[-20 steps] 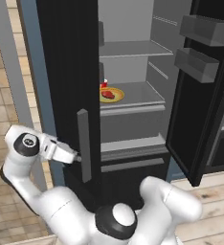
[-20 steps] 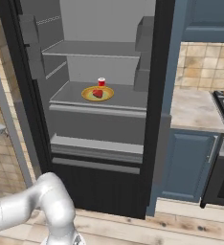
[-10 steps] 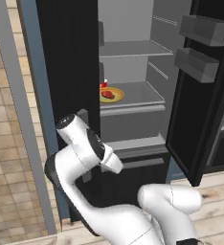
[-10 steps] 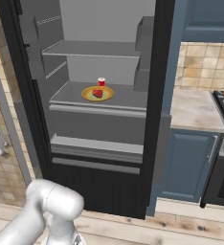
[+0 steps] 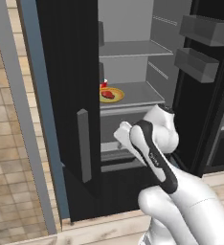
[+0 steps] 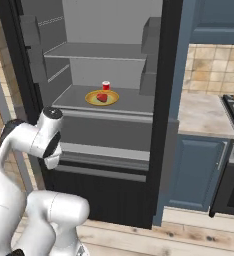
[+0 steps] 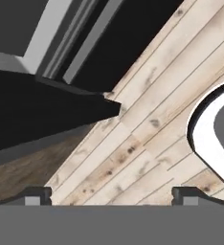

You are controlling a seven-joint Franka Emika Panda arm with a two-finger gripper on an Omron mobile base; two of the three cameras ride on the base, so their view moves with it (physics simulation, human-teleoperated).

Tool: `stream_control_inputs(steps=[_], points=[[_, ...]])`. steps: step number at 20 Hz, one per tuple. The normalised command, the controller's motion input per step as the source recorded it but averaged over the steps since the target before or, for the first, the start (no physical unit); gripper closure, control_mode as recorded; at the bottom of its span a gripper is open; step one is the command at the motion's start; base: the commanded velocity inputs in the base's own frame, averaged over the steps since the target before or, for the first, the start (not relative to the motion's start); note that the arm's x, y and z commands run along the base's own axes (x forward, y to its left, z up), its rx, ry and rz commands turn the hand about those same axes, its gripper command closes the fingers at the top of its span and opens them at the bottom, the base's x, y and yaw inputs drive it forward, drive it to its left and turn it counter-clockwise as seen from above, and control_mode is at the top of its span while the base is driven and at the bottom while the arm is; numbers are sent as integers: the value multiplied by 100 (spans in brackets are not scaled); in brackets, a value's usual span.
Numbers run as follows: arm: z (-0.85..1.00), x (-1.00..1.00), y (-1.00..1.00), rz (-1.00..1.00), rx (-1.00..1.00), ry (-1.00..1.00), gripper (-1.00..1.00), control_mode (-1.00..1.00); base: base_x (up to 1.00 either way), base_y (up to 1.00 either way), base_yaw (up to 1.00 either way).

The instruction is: Retrieve the steak from the fridge and place it on the saucepan with marinade on the stove.

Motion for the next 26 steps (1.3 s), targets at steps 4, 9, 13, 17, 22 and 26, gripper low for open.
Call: stream_control_inputs(steps=[4, 9, 13, 17, 22, 26], points=[[-16, 87, -7, 12, 32, 3, -100, -100, 0, 0, 0], [-16, 96, 17, 15, 6, 3, -100, -100, 0, 0, 0], [0, 100, -18, 20, 12, 4, -100, -100, 0, 0, 0], [-12, 91, 6, 16, 18, 1, -100, -100, 0, 0, 0], [-33, 65, 52, 16, 12, 0, -100, -100, 0, 0, 0], [-29, 38, 67, 10, 7, 5, -100, -100, 0, 0, 0]])
